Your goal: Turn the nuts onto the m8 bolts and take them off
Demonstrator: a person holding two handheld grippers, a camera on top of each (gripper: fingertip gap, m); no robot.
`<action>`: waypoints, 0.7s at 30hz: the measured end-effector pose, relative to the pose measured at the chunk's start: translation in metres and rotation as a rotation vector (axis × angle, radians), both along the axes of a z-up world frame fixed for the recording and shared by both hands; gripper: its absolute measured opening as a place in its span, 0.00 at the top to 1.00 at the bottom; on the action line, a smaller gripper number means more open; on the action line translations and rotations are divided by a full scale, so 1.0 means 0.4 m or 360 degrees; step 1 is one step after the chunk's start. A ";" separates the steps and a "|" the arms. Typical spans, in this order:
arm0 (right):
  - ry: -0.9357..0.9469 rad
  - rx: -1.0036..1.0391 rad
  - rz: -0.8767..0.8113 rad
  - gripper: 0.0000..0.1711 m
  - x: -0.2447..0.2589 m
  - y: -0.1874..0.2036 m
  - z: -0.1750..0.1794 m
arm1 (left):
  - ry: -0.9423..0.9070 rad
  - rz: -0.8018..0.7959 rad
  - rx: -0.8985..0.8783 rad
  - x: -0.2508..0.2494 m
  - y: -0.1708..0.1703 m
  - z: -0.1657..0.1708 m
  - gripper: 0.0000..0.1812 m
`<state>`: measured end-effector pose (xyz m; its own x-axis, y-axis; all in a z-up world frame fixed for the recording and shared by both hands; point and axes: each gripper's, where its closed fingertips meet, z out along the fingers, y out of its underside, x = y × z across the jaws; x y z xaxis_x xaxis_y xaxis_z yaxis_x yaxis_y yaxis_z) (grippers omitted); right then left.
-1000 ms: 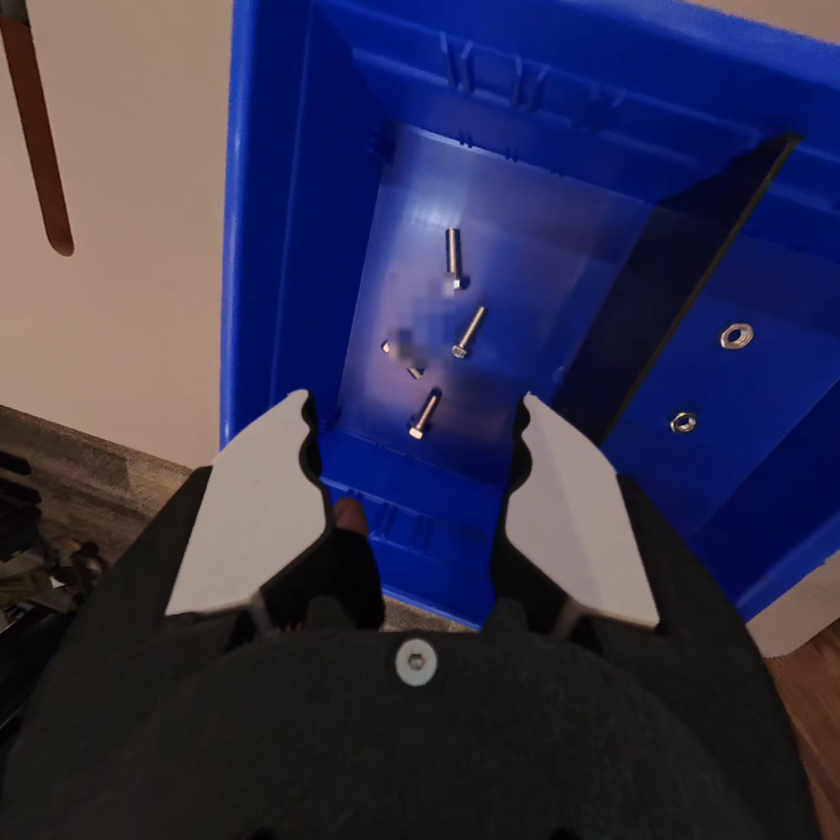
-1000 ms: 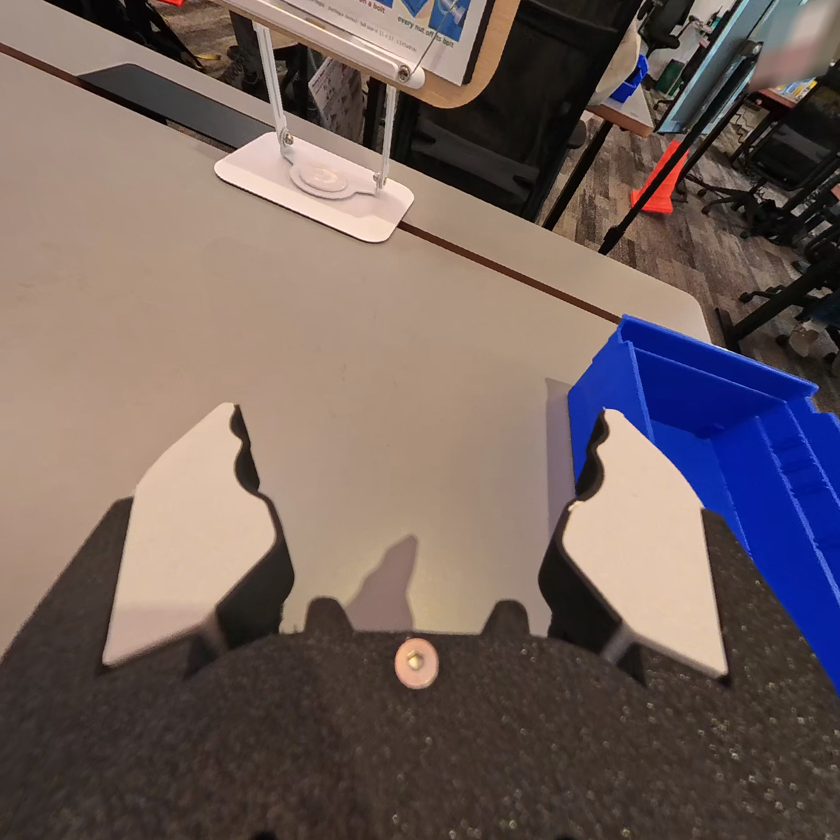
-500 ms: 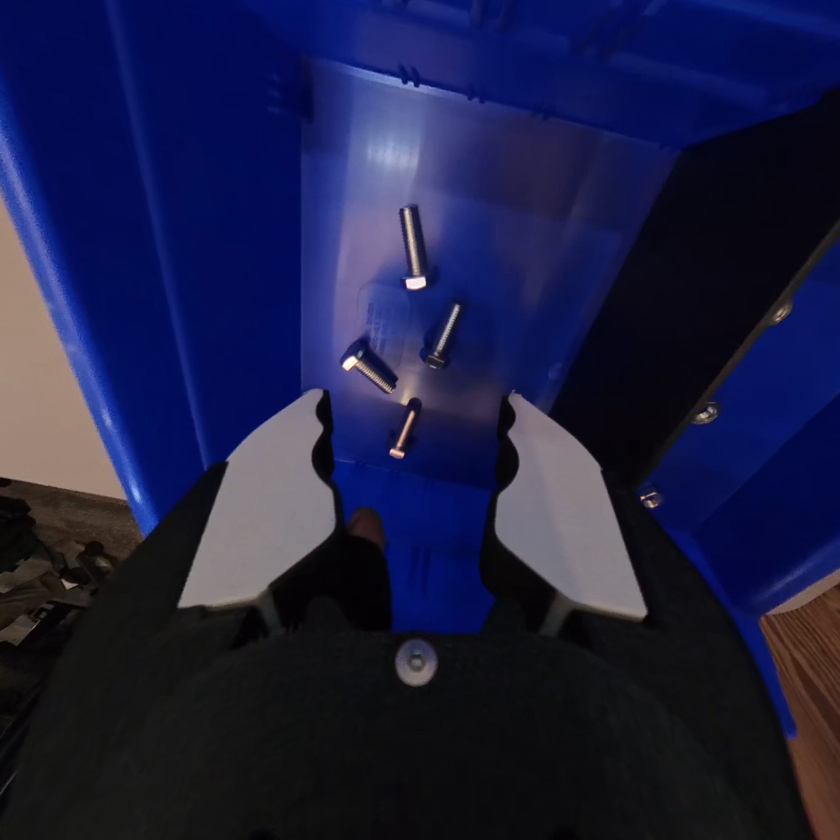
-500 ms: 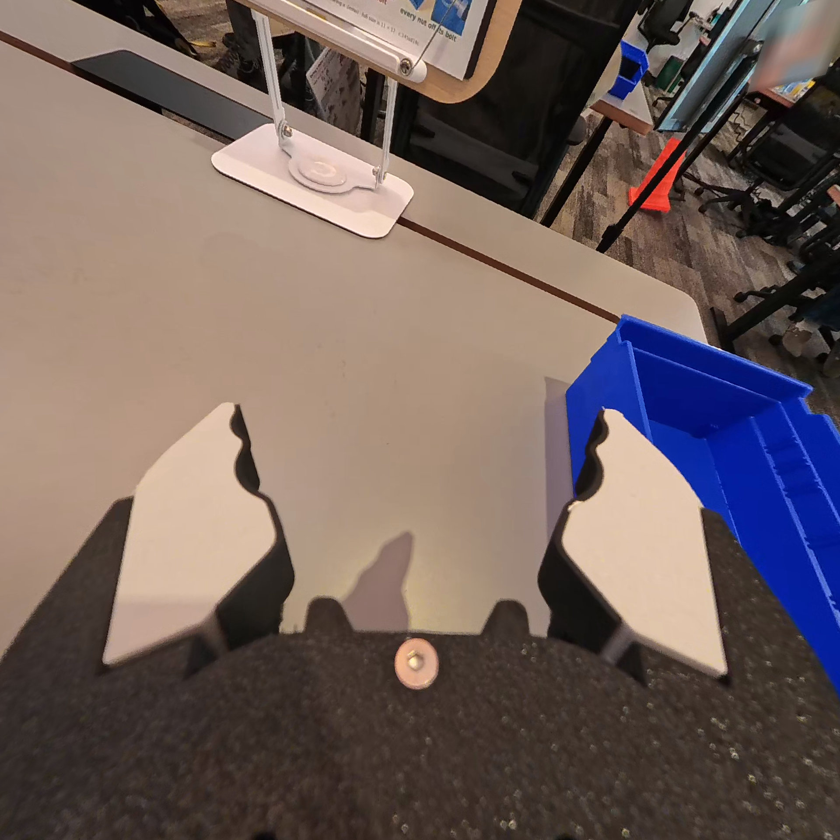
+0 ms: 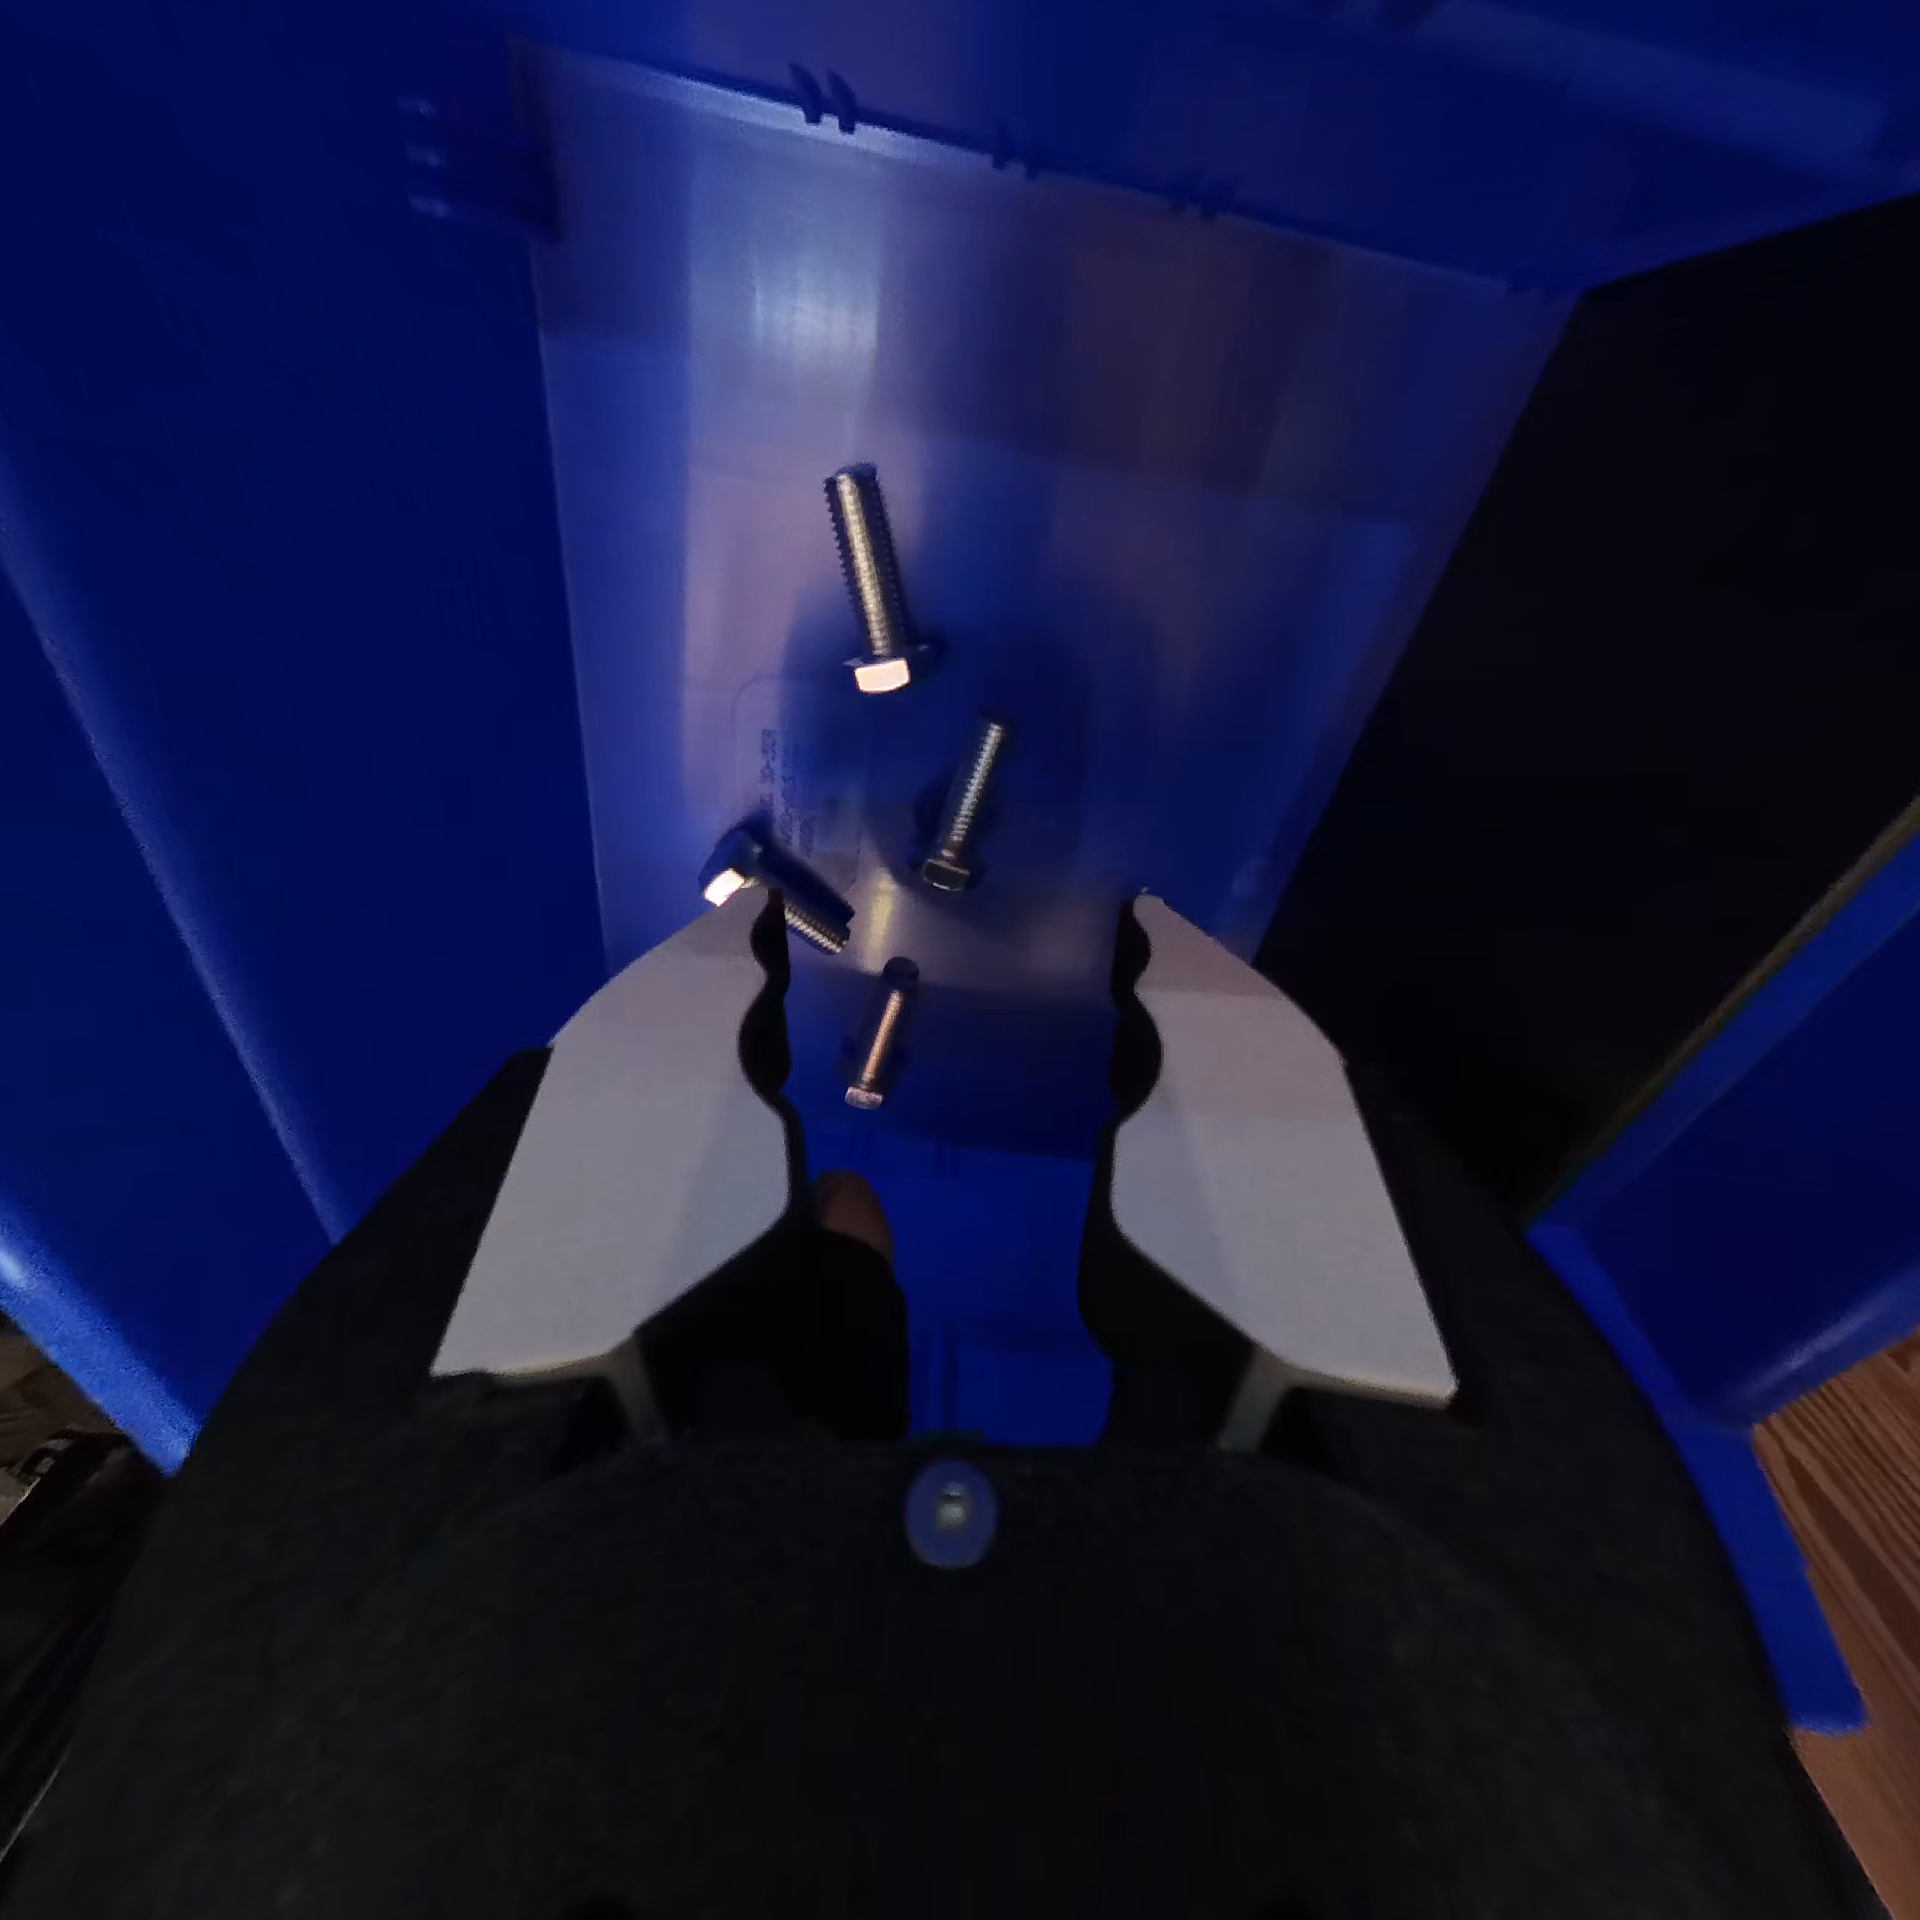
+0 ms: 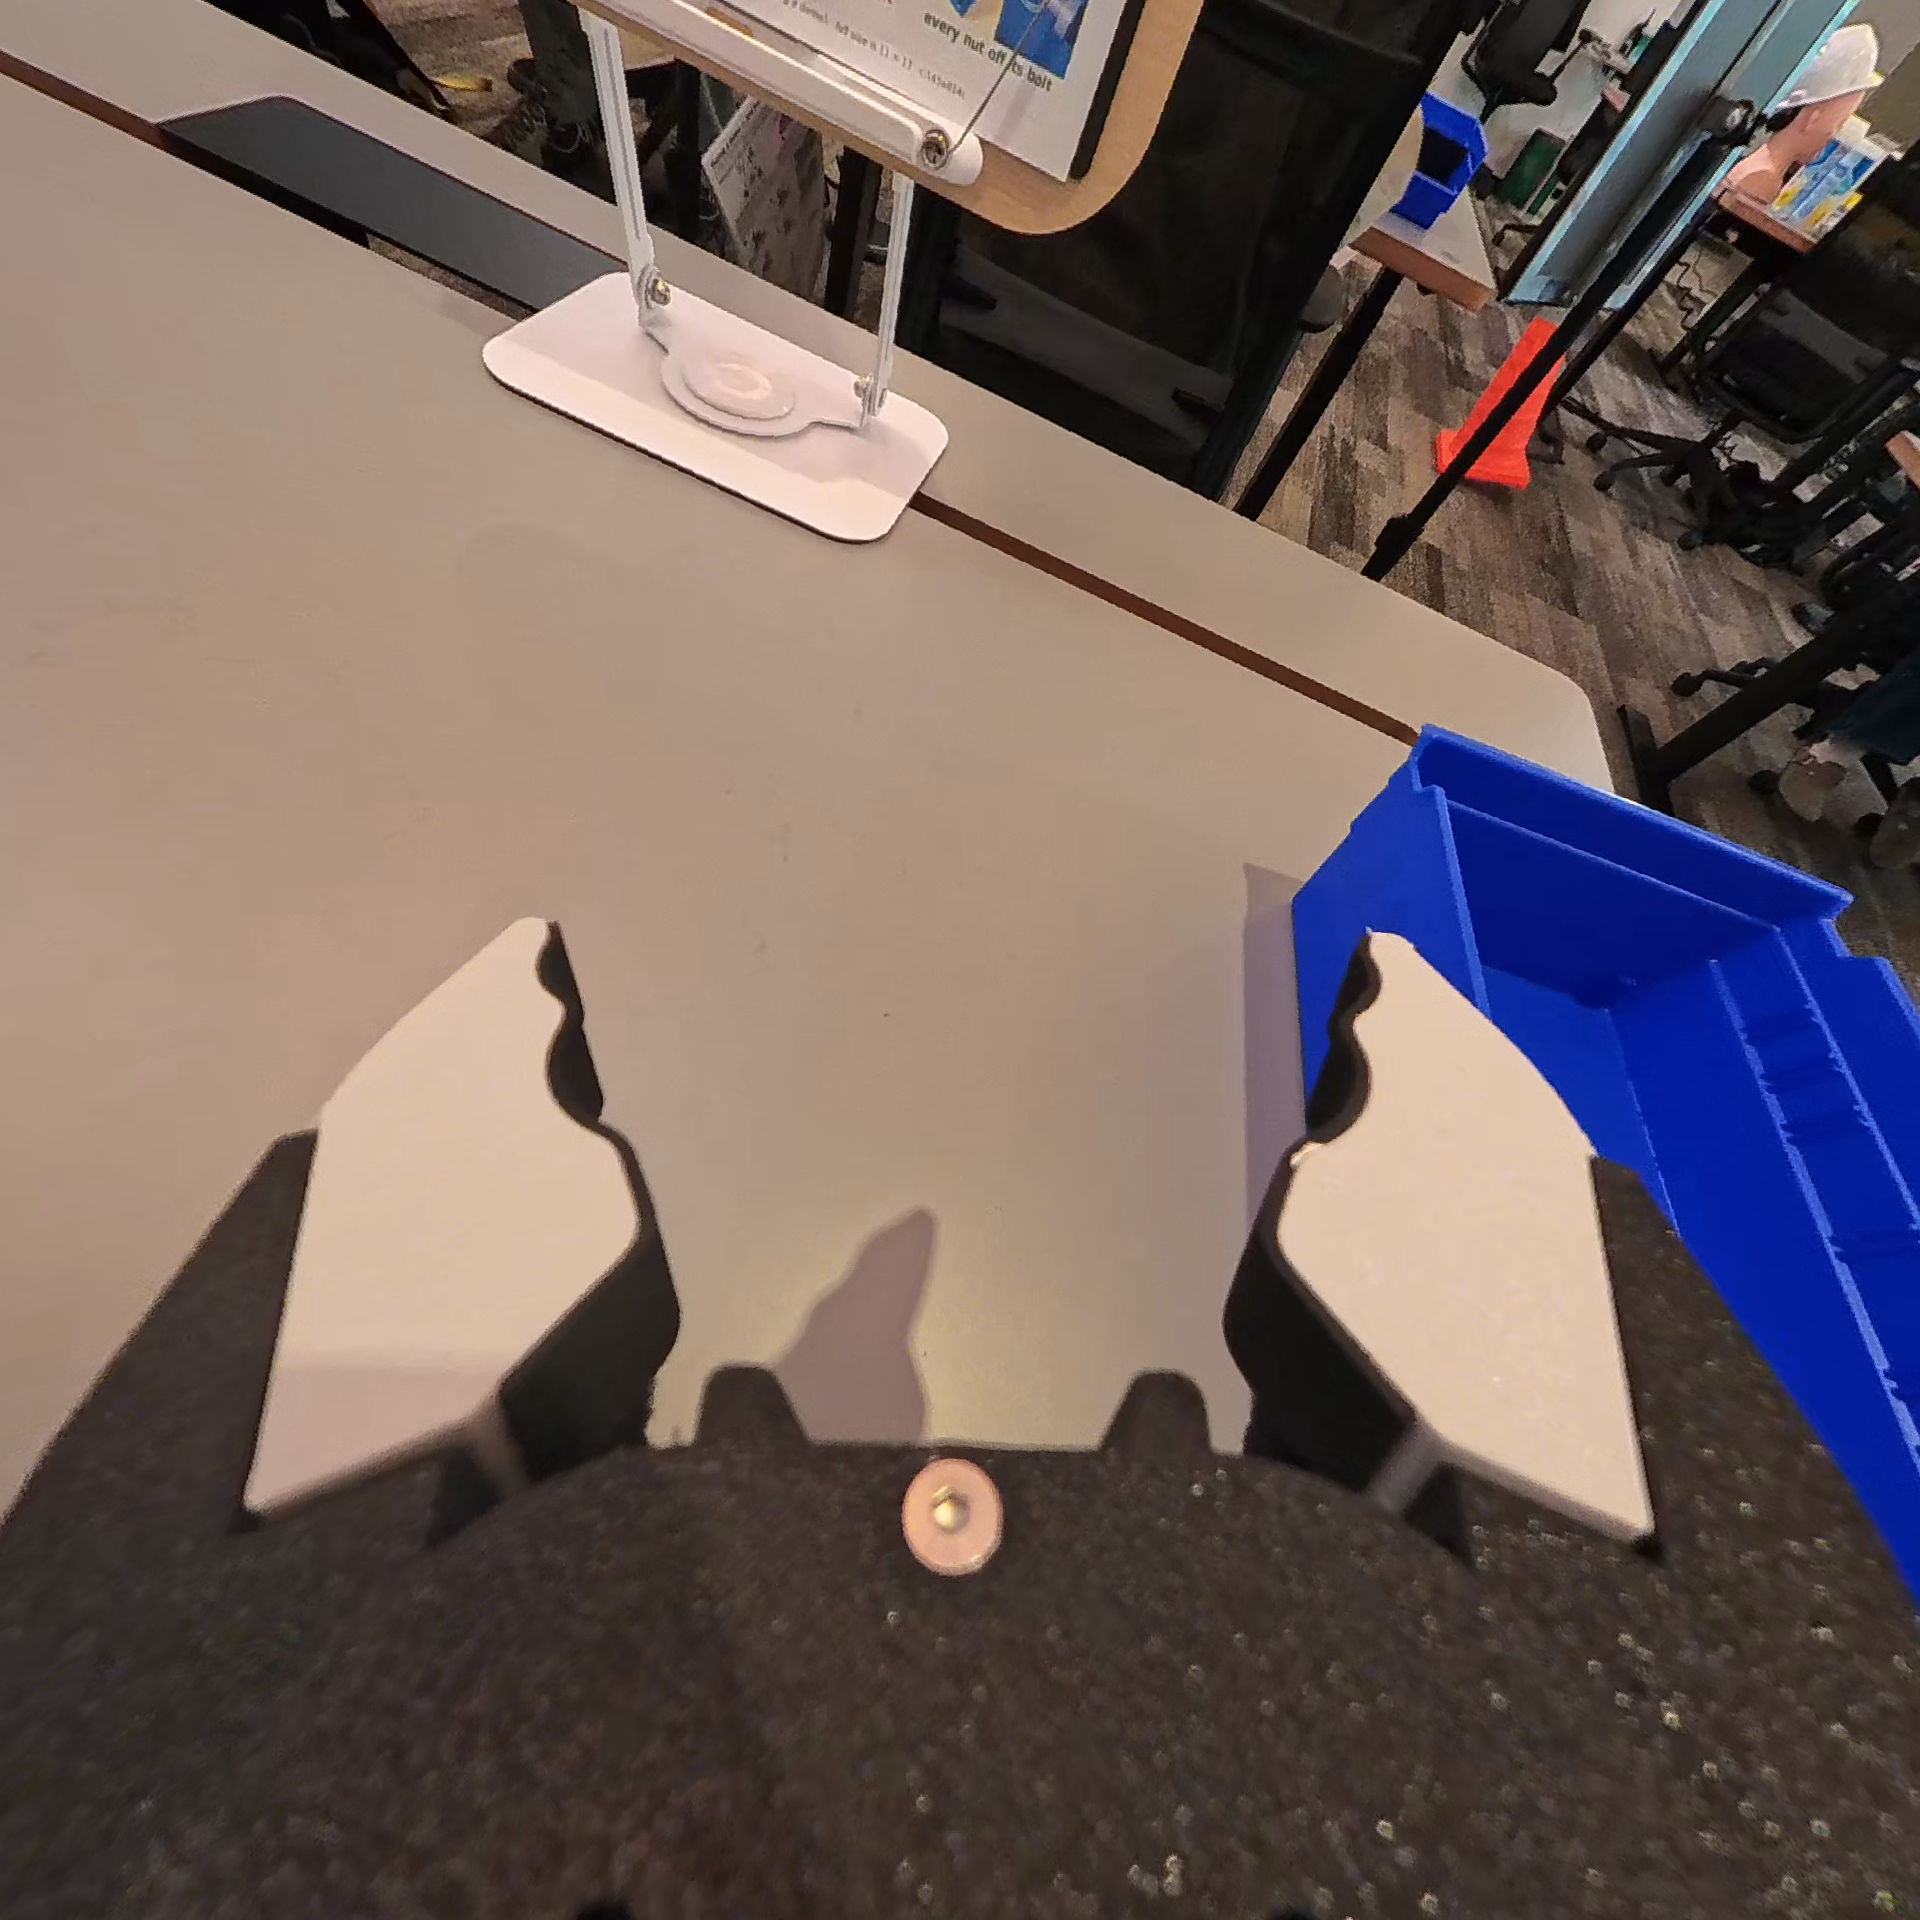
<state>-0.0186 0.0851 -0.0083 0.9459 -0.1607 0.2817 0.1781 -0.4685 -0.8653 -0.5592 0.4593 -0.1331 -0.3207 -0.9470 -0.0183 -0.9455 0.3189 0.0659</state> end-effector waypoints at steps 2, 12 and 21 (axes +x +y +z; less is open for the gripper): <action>0.0003 0.0000 0.0003 0.23 -0.001 0.001 0.001 | 0.0004 0.0006 -0.0015 -0.002 -0.002 -0.006 0.68; -0.0012 -0.0008 -0.0001 0.24 -0.004 -0.004 0.007 | 0.0029 0.0010 -0.0081 -0.001 -0.006 -0.037 0.71; 0.0016 -0.0037 0.0048 0.29 -0.019 0.005 -0.009 | -0.0004 -0.0004 -0.0029 0.002 0.001 -0.040 0.73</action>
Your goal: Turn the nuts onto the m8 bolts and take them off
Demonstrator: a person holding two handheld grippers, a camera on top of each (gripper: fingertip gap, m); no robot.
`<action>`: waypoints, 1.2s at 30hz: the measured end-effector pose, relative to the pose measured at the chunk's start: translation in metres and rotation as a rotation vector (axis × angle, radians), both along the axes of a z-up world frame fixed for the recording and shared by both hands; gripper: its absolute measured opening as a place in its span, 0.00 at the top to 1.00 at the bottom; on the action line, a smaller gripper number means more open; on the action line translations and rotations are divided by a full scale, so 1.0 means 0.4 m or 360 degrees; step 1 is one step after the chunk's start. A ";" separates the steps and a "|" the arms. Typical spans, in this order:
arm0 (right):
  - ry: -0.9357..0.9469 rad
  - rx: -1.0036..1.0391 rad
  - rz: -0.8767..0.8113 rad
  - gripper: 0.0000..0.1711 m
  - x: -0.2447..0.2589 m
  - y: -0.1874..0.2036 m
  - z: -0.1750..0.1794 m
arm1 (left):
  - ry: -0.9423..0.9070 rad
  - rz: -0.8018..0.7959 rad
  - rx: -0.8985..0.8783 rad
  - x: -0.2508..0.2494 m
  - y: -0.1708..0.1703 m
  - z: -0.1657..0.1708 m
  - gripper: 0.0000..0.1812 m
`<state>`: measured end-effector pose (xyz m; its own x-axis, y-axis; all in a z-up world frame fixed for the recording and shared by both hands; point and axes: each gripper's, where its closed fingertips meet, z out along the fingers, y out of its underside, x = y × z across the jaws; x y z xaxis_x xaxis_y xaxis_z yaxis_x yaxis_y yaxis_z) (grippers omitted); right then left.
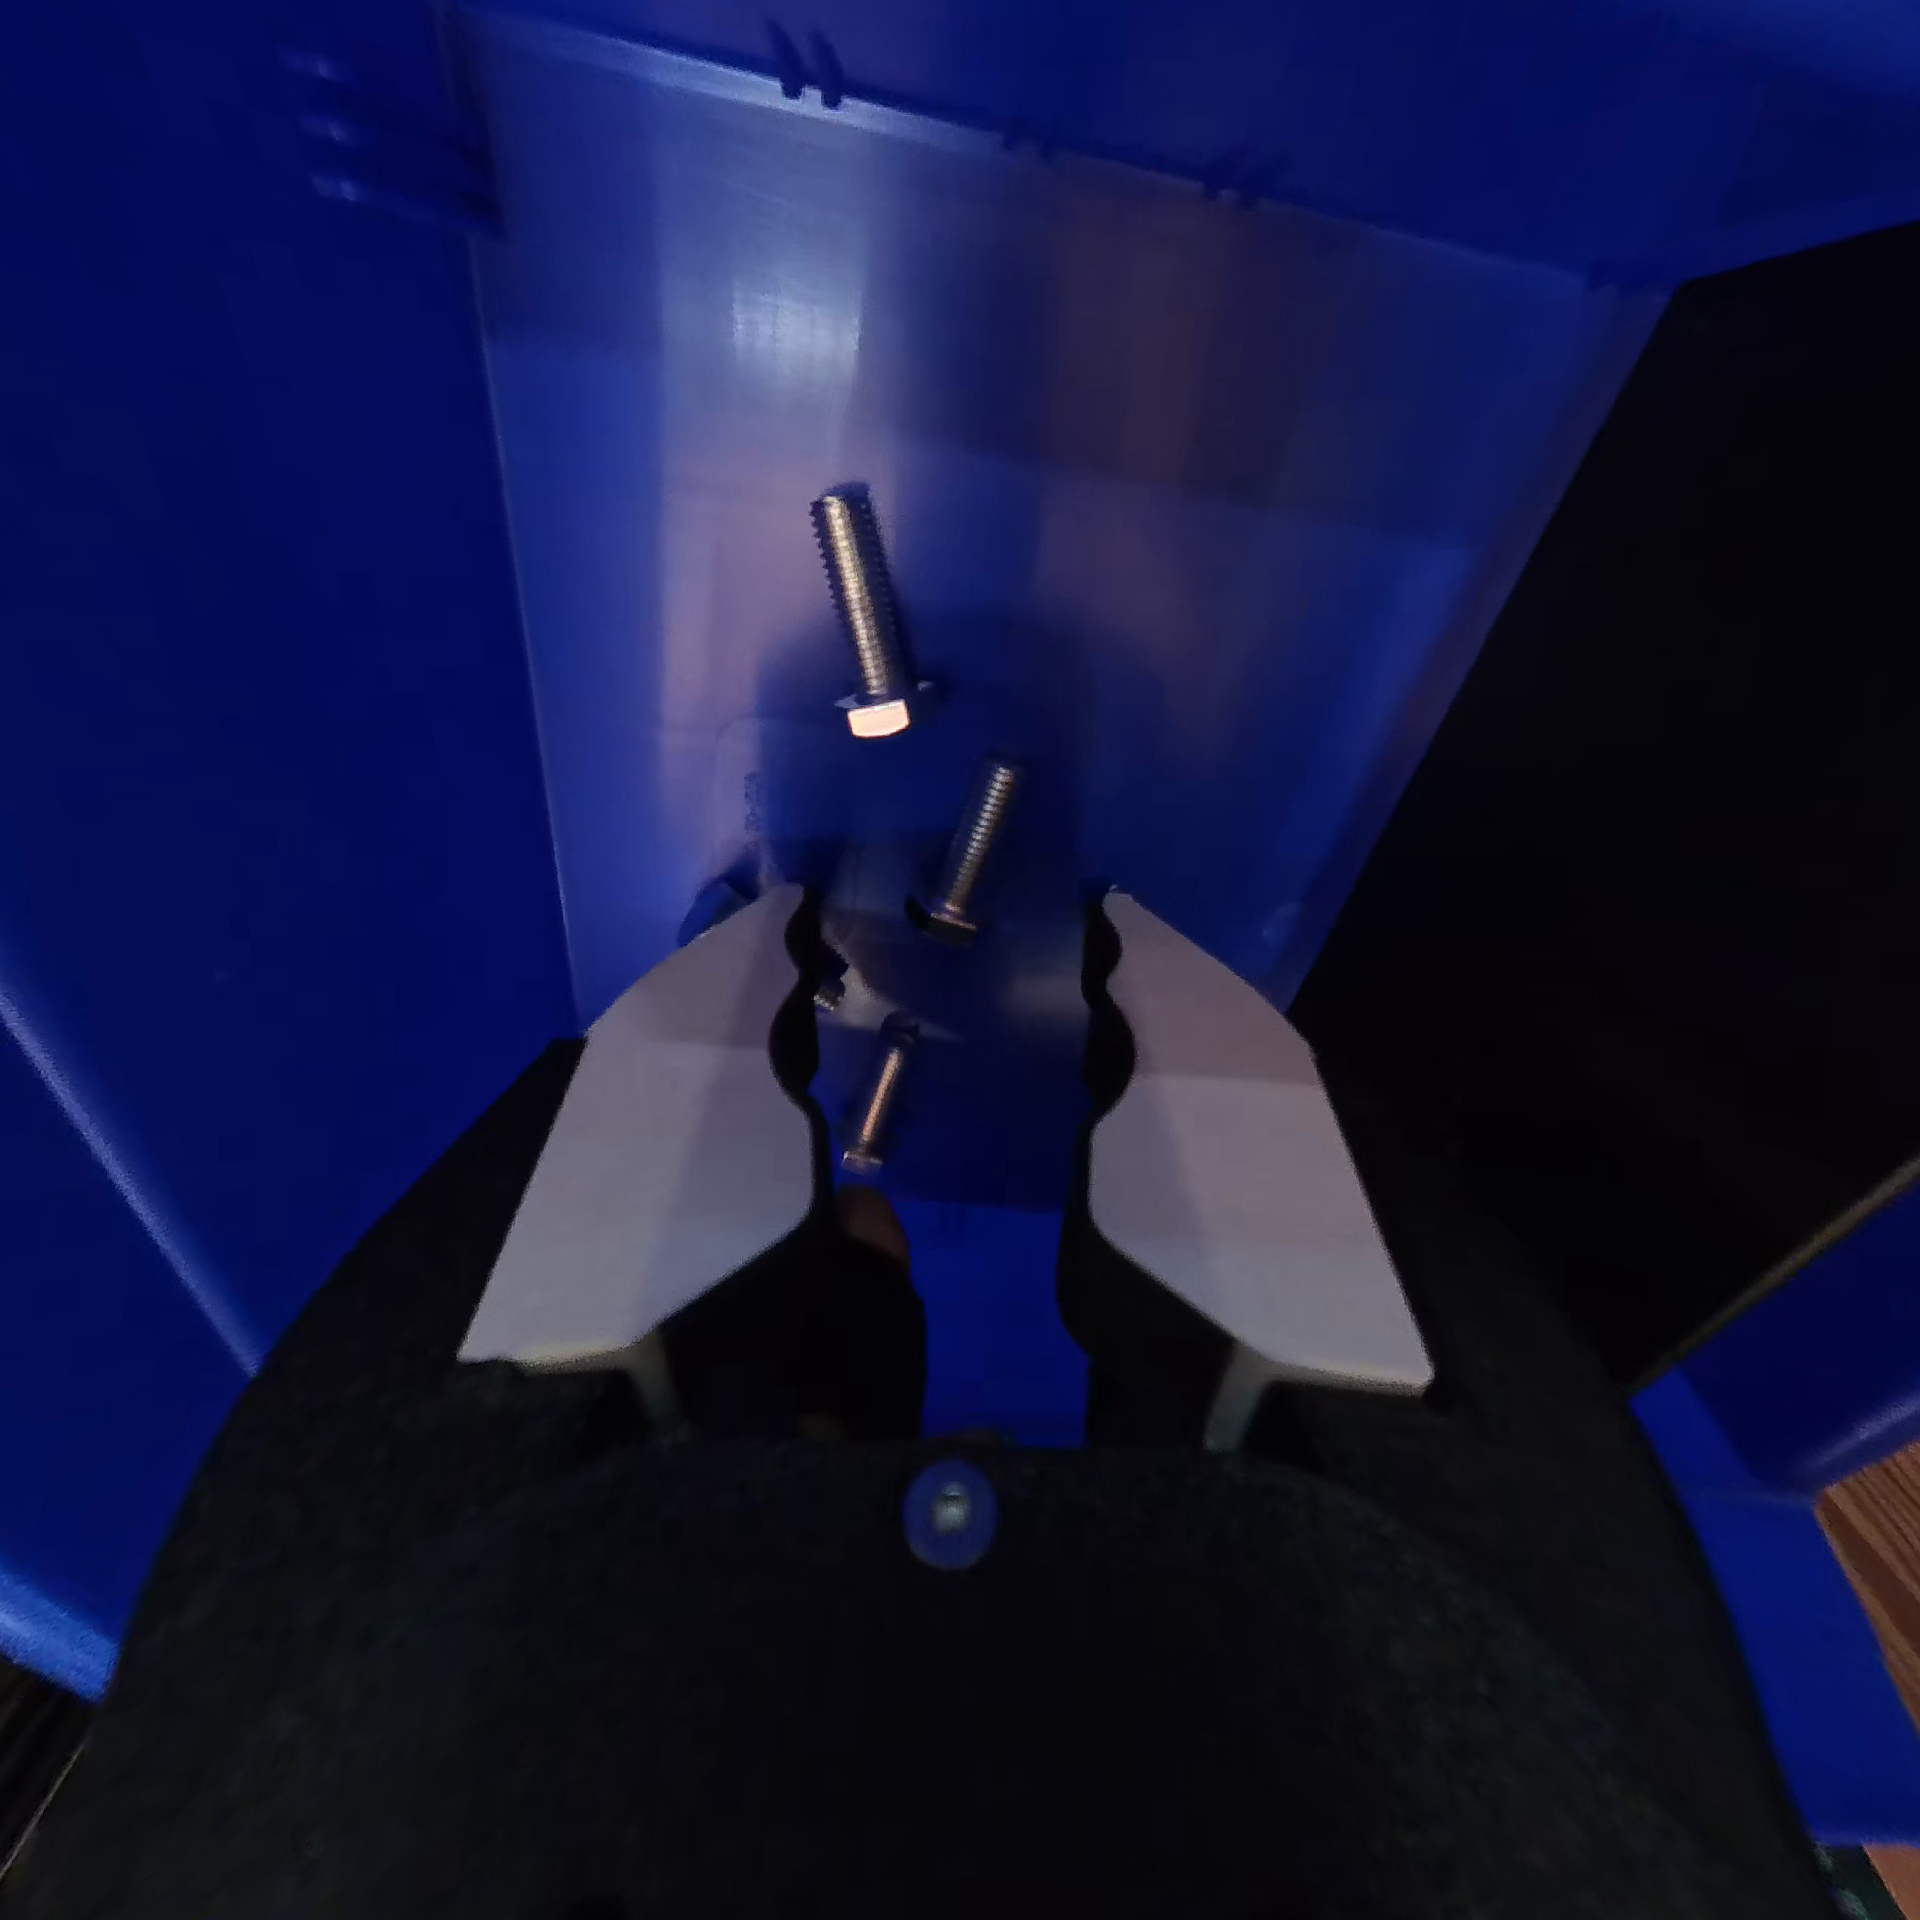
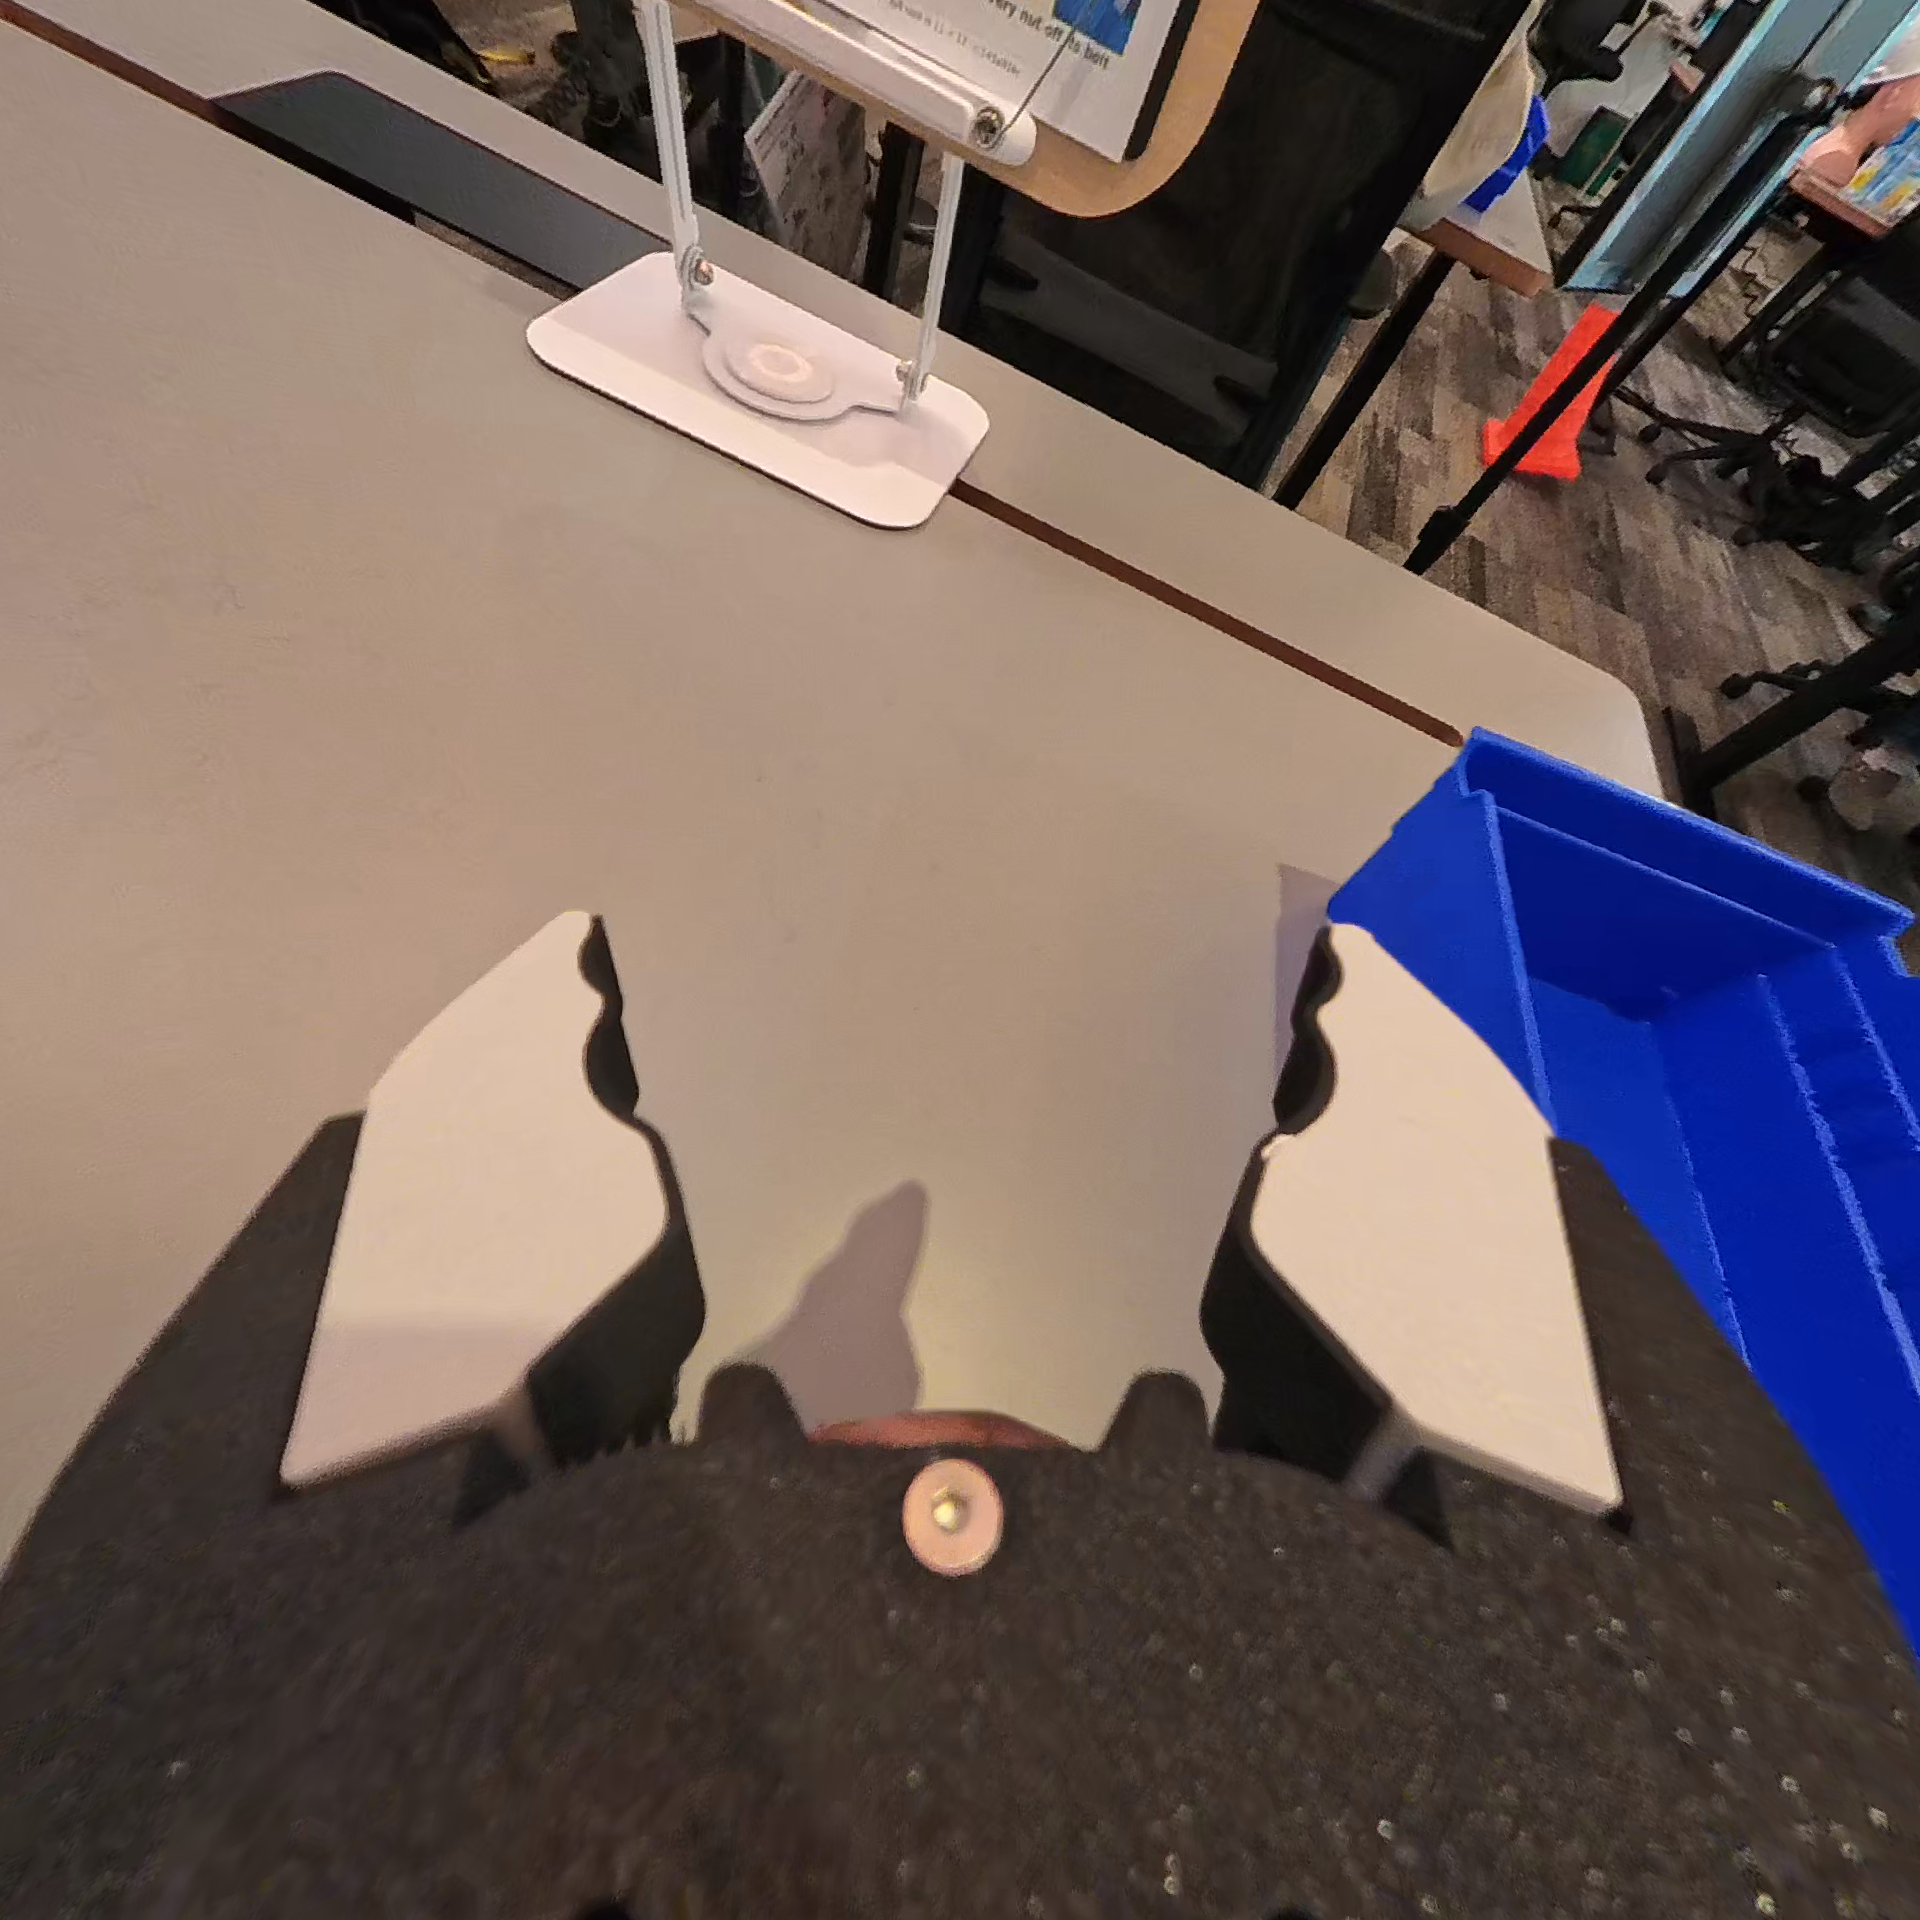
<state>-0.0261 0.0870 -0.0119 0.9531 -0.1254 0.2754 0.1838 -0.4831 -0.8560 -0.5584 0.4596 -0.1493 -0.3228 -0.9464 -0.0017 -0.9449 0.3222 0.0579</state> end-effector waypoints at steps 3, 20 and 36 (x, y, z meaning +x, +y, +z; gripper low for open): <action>0.0013 -0.0017 0.0016 0.30 -0.006 0.003 -0.007 | -0.0010 0.0023 0.0027 -0.001 0.004 0.001 0.73; 0.0026 -0.0032 0.0045 0.32 -0.020 0.009 -0.014 | 0.0072 0.0249 0.0002 -0.011 -0.010 -0.002 0.66; 0.0033 -0.0045 0.0064 0.32 -0.027 0.015 -0.020 | 0.0033 0.0337 -0.0010 -0.008 -0.005 -0.003 0.66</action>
<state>-0.0368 0.0932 -0.0200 0.9627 -0.0792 0.2587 0.1863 -0.4995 -0.8461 -0.5618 0.4576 -0.1503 -0.1164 -0.9932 0.0088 -0.9902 0.1167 0.0764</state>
